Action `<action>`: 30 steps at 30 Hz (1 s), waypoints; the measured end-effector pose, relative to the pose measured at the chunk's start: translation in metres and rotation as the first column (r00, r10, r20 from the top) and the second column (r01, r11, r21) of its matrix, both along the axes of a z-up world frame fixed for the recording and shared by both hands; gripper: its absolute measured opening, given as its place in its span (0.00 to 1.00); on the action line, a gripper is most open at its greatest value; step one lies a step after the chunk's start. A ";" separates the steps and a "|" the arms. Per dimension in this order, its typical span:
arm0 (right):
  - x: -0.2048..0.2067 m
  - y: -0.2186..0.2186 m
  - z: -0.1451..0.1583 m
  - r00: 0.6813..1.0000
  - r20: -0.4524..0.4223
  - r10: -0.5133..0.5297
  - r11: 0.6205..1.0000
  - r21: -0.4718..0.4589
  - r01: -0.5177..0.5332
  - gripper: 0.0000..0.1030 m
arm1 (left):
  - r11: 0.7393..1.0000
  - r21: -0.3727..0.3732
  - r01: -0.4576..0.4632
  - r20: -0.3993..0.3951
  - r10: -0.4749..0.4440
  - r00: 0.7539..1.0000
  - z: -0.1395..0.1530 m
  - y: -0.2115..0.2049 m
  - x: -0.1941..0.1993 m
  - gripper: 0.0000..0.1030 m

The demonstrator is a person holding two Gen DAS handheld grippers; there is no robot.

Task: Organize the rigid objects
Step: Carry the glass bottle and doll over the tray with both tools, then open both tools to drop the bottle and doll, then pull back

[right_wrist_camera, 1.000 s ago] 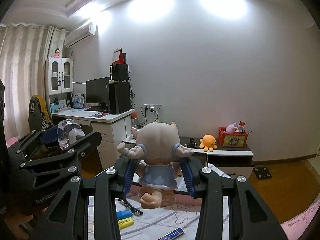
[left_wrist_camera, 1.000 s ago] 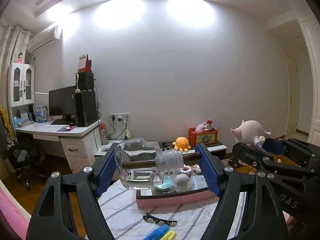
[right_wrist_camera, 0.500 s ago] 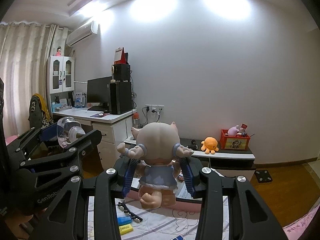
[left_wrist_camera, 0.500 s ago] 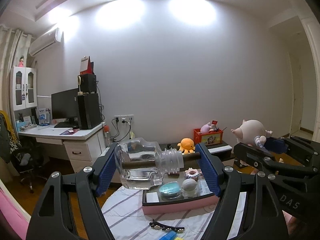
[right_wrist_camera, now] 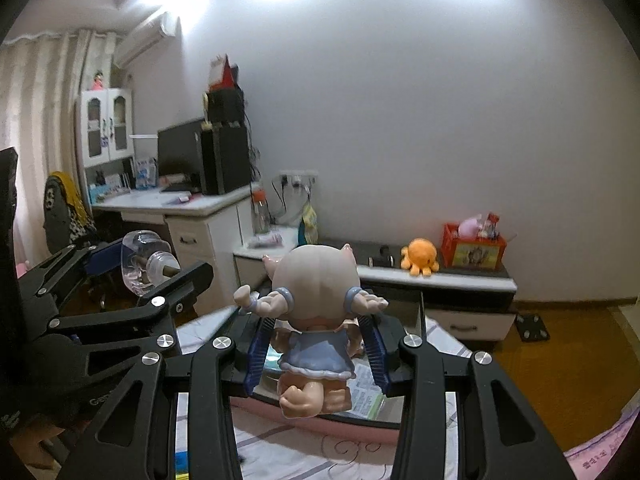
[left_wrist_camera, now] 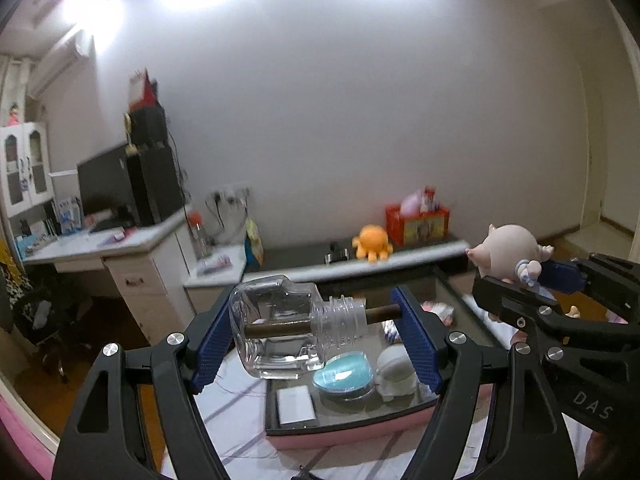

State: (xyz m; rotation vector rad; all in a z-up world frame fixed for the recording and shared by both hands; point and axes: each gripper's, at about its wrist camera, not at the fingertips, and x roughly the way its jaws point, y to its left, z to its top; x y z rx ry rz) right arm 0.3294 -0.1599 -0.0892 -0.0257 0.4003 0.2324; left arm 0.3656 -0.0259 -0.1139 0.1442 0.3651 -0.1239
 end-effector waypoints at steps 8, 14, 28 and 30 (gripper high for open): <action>0.063 -0.016 -0.072 0.979 -0.202 -0.030 1.000 -0.002 0.030 0.42 | 0.998 0.050 0.032 -0.217 -0.020 0.976 -0.073 -0.019 0.069 0.75; 0.078 -0.026 -0.102 0.957 -0.282 -0.069 0.998 -0.023 0.065 0.42 | 0.997 0.065 0.046 -0.268 -0.027 0.963 -0.095 -0.028 0.085 0.78; 0.036 -0.043 -0.048 0.978 -0.165 -0.127 0.992 0.004 0.130 0.80 | 0.999 -0.033 -0.007 -0.170 0.001 0.985 -0.041 0.005 0.030 1.00; 0.015 -0.040 -0.032 0.985 -0.122 -0.120 0.992 0.020 0.123 0.82 | 0.999 -0.049 -0.014 -0.123 0.008 0.992 -0.027 0.010 0.007 1.00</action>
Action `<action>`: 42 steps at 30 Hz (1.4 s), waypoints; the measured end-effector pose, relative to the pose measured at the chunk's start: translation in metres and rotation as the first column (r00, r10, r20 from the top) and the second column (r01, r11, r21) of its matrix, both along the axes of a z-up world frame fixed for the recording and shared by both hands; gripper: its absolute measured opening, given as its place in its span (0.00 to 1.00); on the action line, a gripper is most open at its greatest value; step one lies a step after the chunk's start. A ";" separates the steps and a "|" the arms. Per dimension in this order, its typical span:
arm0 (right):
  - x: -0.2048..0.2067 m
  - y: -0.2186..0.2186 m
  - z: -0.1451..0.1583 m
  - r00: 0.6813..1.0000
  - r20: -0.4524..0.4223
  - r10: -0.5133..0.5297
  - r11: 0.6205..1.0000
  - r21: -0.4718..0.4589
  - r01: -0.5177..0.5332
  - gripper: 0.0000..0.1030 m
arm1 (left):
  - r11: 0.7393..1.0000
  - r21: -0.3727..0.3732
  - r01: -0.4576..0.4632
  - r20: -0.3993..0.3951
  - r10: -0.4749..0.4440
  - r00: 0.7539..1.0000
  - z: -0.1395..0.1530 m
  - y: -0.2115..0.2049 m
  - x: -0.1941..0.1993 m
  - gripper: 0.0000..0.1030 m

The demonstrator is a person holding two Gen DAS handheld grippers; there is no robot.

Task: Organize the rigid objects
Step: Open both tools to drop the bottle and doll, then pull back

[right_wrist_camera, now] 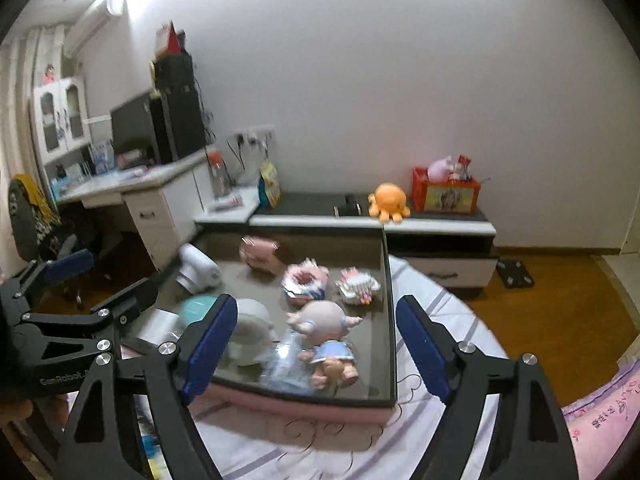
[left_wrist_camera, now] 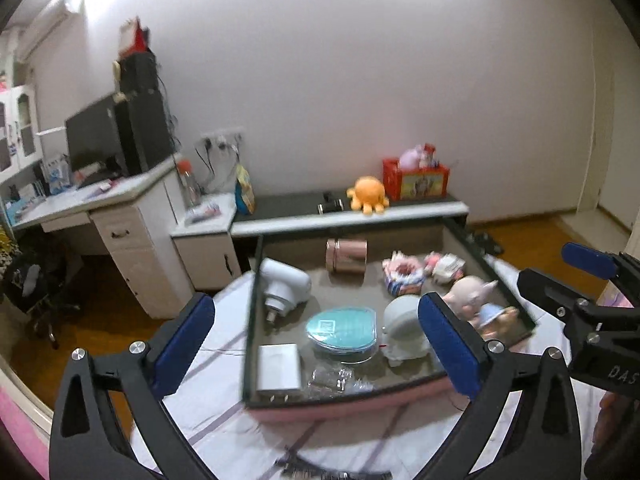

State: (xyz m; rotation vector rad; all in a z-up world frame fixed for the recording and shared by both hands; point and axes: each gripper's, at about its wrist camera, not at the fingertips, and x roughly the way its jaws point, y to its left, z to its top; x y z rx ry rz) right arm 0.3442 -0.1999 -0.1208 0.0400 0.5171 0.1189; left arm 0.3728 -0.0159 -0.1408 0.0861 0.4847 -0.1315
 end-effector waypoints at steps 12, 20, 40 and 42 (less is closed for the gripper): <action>-0.131 0.029 0.068 0.971 0.235 0.049 0.999 -0.024 -0.044 1.00 | 0.998 -0.065 -0.005 0.235 0.020 0.972 0.062 0.019 -0.143 1.00; -0.182 0.034 0.079 0.952 0.305 0.027 1.000 -0.013 -0.024 1.00 | 0.998 0.007 -0.063 0.320 0.057 0.946 0.073 0.015 -0.201 1.00; -0.220 0.039 0.070 0.947 0.322 -0.007 1.000 -0.026 0.016 1.00 | 0.999 0.002 -0.047 0.343 0.044 0.938 0.061 0.016 -0.231 1.00; -0.219 0.038 0.069 0.949 0.315 -0.007 0.999 -0.029 0.017 1.00 | 0.999 0.006 -0.045 0.335 0.041 0.941 0.060 0.017 -0.230 1.00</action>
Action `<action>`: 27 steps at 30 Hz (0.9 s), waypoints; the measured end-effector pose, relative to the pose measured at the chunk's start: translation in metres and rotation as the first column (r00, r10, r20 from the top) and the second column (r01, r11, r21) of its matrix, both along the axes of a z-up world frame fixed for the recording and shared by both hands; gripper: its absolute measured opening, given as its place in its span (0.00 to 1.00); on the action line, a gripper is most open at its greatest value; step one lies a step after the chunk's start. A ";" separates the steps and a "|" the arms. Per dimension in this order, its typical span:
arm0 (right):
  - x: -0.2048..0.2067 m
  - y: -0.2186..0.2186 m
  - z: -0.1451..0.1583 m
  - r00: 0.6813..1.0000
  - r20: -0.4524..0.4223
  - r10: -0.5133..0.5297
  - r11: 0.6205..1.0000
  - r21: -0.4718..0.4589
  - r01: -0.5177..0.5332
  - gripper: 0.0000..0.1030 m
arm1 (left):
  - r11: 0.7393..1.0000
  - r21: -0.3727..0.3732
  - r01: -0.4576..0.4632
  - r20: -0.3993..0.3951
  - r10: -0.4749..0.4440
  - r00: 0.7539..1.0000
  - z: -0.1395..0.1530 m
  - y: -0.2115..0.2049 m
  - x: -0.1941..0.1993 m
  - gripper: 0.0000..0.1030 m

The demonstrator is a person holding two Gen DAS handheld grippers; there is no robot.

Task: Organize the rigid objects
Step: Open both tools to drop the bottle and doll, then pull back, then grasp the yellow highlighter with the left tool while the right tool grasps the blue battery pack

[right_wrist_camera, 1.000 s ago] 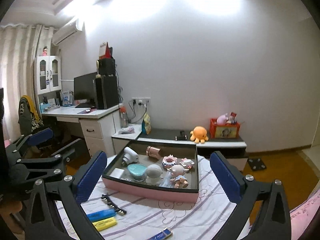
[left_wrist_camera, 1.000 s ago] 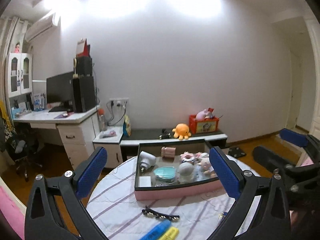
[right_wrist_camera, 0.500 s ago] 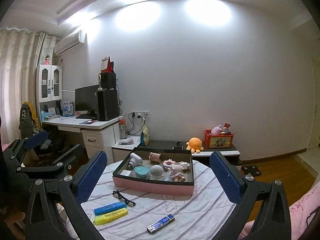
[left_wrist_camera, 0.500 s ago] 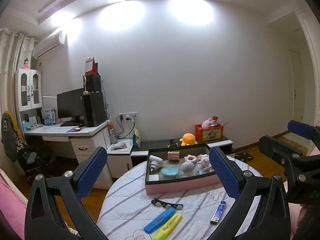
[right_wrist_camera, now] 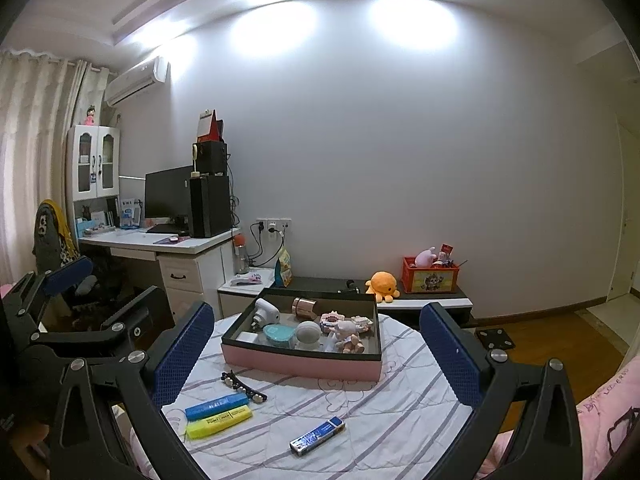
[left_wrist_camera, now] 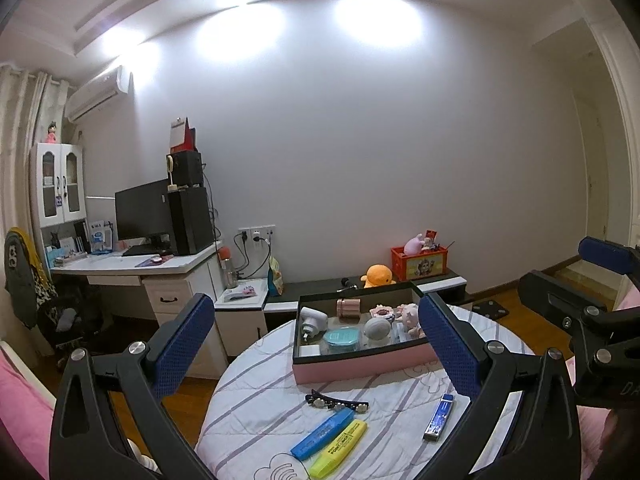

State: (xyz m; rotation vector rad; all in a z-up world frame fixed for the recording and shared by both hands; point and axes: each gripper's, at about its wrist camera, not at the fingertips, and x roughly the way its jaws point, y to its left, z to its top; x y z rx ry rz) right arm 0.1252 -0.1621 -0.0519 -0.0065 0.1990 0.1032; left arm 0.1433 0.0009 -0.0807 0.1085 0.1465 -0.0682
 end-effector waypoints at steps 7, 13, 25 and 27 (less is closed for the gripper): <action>0.011 0.002 -0.011 0.999 -0.042 0.005 1.000 -0.007 -0.005 1.00 | 1.000 0.000 0.023 -0.069 -0.023 0.997 -0.012 0.004 0.014 1.00; 0.033 0.005 -0.039 0.990 -0.137 -0.033 0.999 -0.034 0.028 1.00 | 1.000 -0.026 0.009 -0.189 -0.014 0.982 -0.044 0.018 0.038 1.00; 0.109 0.008 -0.161 0.862 -0.507 -0.027 0.999 0.014 0.039 1.00 | 0.999 0.039 -0.025 -0.440 0.040 0.897 -0.132 0.037 0.080 1.00; 0.117 0.011 -0.169 0.845 -0.535 -0.030 0.999 0.002 0.037 1.00 | 0.999 0.042 -0.028 -0.464 0.044 0.885 -0.140 0.041 0.083 1.00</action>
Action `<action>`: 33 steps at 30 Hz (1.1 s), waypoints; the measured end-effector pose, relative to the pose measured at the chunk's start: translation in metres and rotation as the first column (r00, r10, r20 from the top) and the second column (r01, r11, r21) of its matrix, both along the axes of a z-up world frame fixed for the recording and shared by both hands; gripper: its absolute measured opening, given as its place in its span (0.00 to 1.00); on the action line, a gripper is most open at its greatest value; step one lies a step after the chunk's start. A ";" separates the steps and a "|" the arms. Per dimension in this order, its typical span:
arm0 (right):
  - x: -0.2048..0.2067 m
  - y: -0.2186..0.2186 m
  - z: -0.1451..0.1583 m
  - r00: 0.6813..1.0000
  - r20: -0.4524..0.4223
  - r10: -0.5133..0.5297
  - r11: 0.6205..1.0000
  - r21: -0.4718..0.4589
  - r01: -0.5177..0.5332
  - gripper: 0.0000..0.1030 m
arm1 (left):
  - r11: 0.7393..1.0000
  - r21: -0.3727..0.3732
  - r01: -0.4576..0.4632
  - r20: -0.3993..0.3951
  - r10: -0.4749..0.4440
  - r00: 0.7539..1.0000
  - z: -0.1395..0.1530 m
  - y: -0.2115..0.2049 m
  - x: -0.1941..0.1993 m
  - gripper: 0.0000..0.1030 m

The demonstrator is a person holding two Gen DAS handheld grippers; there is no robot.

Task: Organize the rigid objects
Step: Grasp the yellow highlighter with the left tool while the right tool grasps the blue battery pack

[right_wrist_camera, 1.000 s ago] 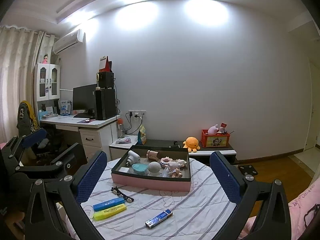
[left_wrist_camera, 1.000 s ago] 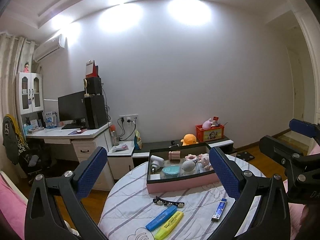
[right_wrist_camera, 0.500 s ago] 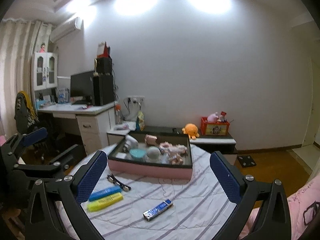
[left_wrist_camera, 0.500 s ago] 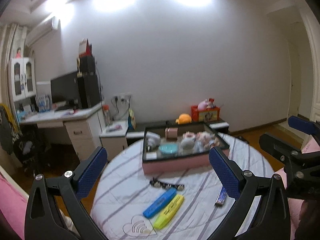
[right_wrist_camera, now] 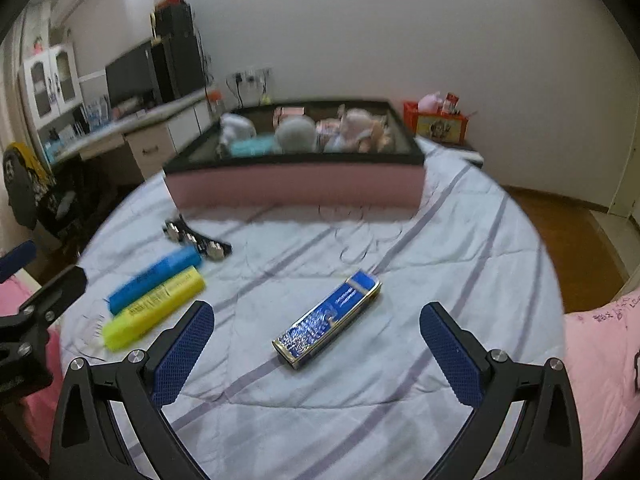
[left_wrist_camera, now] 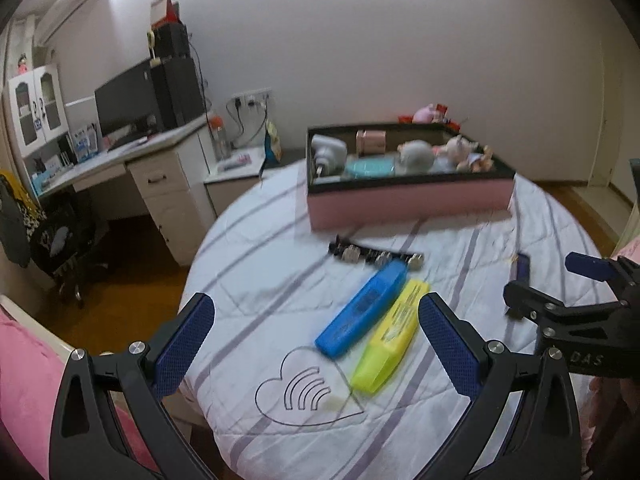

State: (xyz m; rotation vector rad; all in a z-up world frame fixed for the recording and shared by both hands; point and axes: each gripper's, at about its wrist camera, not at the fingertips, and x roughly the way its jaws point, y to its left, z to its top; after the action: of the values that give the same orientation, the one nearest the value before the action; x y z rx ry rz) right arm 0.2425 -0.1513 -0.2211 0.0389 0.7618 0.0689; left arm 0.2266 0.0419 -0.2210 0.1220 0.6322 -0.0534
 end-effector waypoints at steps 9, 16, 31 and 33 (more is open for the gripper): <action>0.027 0.008 -0.026 0.995 -0.091 0.039 0.998 -0.036 -0.043 0.94 | 0.999 0.048 -0.013 -0.093 0.017 0.995 -0.028 0.010 0.019 1.00; 0.025 -0.013 -0.025 0.993 -0.099 0.062 0.997 -0.041 -0.066 0.50 | 0.999 -0.020 0.026 -0.135 -0.029 0.990 -0.041 0.008 0.033 1.00; 0.029 -0.029 -0.024 0.993 -0.092 0.074 0.996 -0.040 -0.078 0.48 | 0.970 -0.187 0.153 -0.177 -0.187 0.966 -0.034 0.009 0.023 1.00; 0.030 -0.030 -0.024 0.993 -0.090 0.073 0.997 -0.032 -0.076 0.48 | 0.969 -0.169 0.178 -0.173 -0.207 0.963 -0.033 0.001 0.019 1.00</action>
State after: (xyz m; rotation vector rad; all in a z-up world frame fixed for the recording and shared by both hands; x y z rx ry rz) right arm 0.2721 -0.1813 -0.2454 -0.0198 0.8533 0.1252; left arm 0.2452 0.0429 -0.2541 0.0309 0.8031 -0.3048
